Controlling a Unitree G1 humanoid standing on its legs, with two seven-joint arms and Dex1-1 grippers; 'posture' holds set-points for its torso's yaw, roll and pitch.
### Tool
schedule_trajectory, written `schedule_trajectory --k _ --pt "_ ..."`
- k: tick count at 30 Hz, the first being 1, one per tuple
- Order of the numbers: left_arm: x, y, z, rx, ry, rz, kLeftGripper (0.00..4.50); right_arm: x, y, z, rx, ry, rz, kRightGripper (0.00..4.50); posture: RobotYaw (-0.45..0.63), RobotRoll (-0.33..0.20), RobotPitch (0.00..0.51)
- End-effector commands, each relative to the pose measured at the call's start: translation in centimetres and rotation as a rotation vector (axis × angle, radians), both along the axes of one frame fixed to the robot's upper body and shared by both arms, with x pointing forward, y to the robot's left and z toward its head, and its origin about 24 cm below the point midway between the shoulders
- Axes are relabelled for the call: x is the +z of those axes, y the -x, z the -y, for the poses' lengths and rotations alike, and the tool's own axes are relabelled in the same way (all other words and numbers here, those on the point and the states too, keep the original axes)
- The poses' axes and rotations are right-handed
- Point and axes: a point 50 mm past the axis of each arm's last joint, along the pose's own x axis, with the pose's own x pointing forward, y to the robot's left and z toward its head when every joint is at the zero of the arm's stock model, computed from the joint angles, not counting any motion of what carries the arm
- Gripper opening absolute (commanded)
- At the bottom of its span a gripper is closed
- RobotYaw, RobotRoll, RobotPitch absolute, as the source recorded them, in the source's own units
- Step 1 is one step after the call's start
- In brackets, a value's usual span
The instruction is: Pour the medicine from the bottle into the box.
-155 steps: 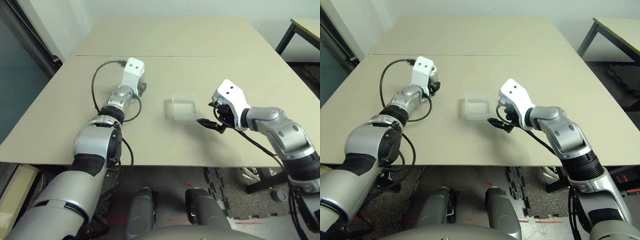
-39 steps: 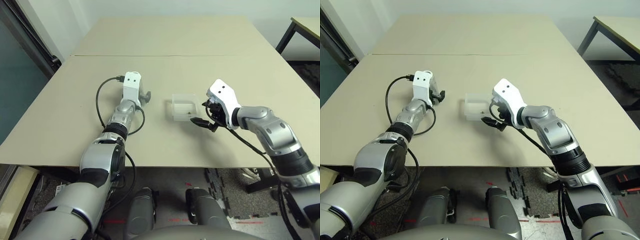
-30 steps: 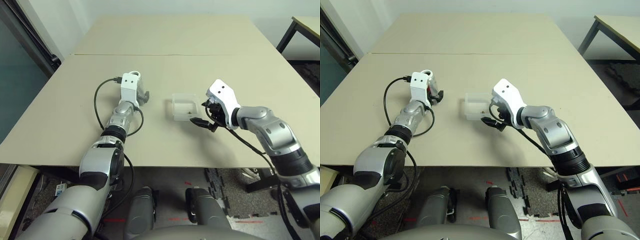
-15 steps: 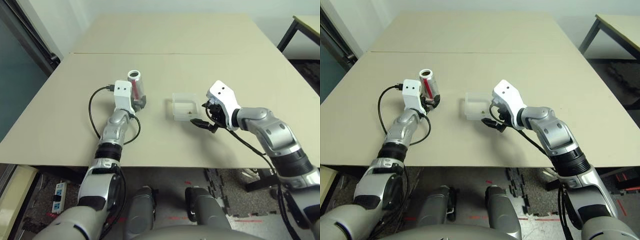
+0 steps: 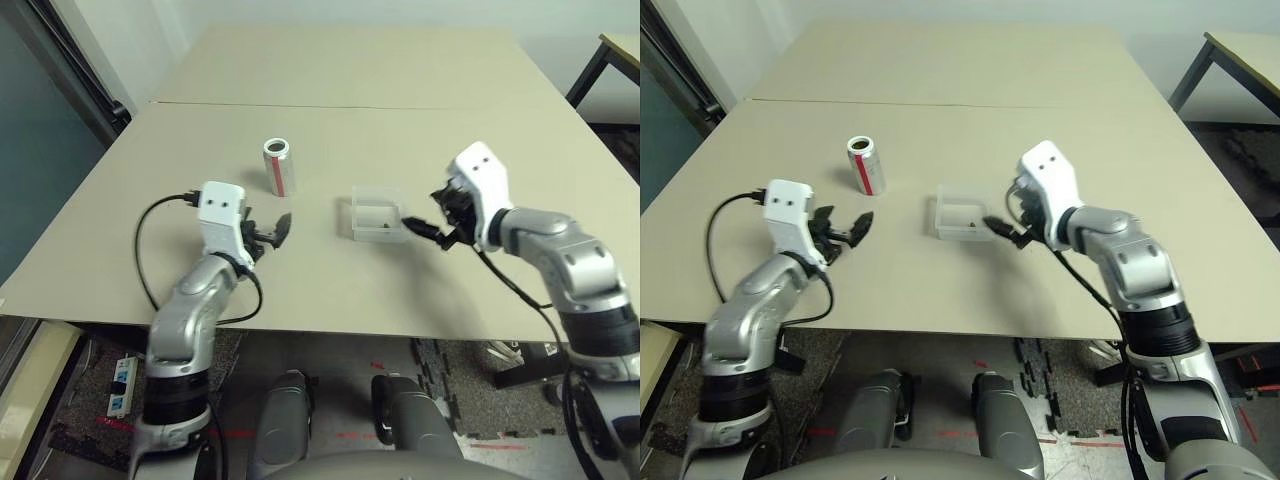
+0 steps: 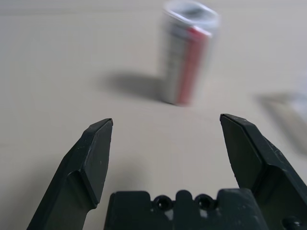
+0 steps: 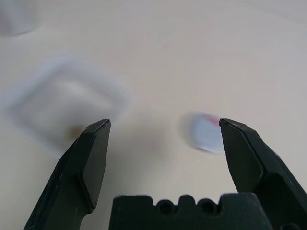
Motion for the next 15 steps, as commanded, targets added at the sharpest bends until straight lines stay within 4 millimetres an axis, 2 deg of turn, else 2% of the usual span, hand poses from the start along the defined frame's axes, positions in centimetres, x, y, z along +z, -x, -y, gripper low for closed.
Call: schedule_trajectory --k 1,4,10,13,15 --pt "0.8 -0.2 -3.2 0.085 0.038 0.004 4.48 0.1 0.6 2.9 -0.171 -0.007 -0.007 4.5 0.17 0.0 0.115" --pt "1.3 -0.7 -6.9 0.193 0.05 0.013 4.48 -0.5 0.8 5.6 -0.347 0.007 -0.014 4.5 0.17 0.0 0.114" --pt "0.2 -3.2 -11.4 0.306 0.086 -0.046 4.48 -2.2 -0.1 7.7 -0.483 -0.007 -0.069 4.5 0.15 0.0 0.11" --pt "-1.0 -4.5 -12.6 0.33 0.089 -0.081 4.48 -2.9 -1.2 8.3 -0.521 0.003 -0.074 4.5 0.14 0.0 0.107" --pt "-1.9 -5.1 -12.7 0.331 0.106 -0.103 4.48 -3.5 -1.9 8.4 -0.523 0.003 -0.082 4.5 0.12 0.0 0.115"
